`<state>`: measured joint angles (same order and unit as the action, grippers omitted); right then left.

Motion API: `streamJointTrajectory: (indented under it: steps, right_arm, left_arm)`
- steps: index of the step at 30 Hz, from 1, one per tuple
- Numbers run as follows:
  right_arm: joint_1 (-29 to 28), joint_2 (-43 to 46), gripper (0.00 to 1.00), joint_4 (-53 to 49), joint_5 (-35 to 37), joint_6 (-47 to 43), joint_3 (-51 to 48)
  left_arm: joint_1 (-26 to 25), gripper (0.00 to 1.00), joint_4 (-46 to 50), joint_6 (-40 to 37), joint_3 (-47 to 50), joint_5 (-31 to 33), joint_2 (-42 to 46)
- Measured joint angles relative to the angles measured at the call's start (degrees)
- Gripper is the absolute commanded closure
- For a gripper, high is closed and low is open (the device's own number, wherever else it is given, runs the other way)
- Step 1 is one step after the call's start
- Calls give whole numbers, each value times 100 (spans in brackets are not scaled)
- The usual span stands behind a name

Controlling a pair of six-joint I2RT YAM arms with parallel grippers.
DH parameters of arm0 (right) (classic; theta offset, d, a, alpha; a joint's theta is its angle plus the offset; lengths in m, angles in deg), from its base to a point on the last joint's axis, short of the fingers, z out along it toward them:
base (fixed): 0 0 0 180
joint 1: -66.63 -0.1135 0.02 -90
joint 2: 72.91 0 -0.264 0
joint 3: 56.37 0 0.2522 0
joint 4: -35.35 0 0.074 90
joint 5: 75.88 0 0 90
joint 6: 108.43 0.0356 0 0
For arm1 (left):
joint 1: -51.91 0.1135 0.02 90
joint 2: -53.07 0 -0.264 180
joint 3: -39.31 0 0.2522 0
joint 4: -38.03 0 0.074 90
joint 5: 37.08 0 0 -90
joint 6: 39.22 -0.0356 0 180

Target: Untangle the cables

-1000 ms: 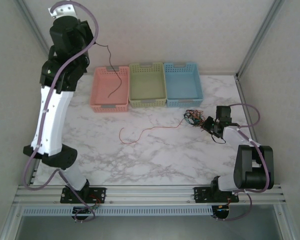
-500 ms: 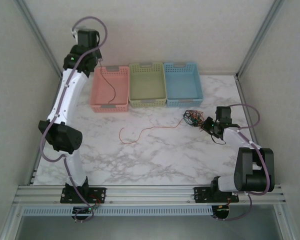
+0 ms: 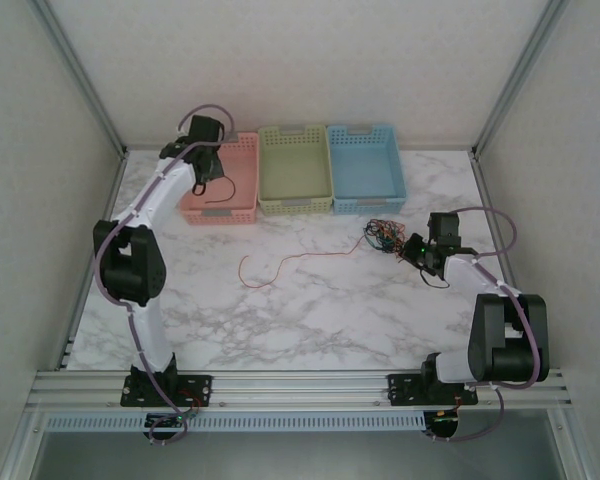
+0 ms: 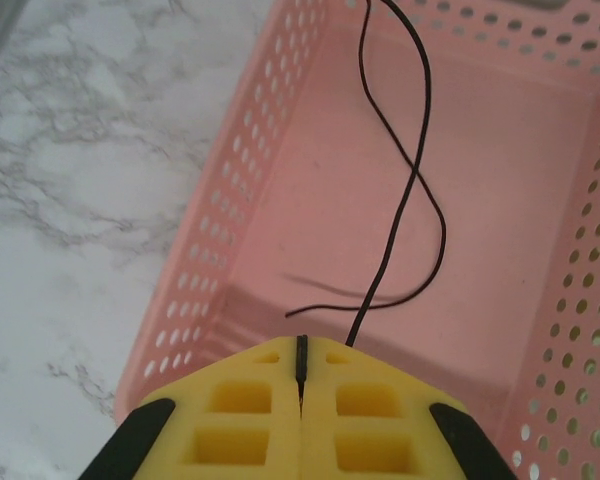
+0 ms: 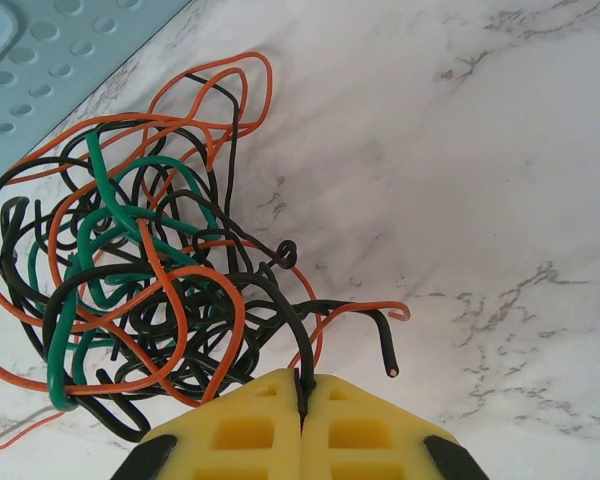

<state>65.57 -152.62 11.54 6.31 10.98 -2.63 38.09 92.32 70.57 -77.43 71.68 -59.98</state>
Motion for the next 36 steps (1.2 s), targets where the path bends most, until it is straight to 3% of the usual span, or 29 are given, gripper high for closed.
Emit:
streamJointTrajectory:
  steps: [11, 16, 25, 36]
  right_arm:
    - [-35, -7, 100, 2, -57, 0, 0]
    - [-61, -57, 100, 7, -109, 0, 0]
    - [-74, -83, 100, 44, -127, 0, 0]
    - [-136, -83, 100, 44, -168, -2, 0]
  left_arm:
    - [-17, 100, 162, 96, -59, -522, -872]
    - [-24, 84, 337, 107, -79, -697, -1005]
    - [-33, 45, 546, 111, -404, -802, -846]
    - [-33, 31, 715, 151, -319, -800, 275]
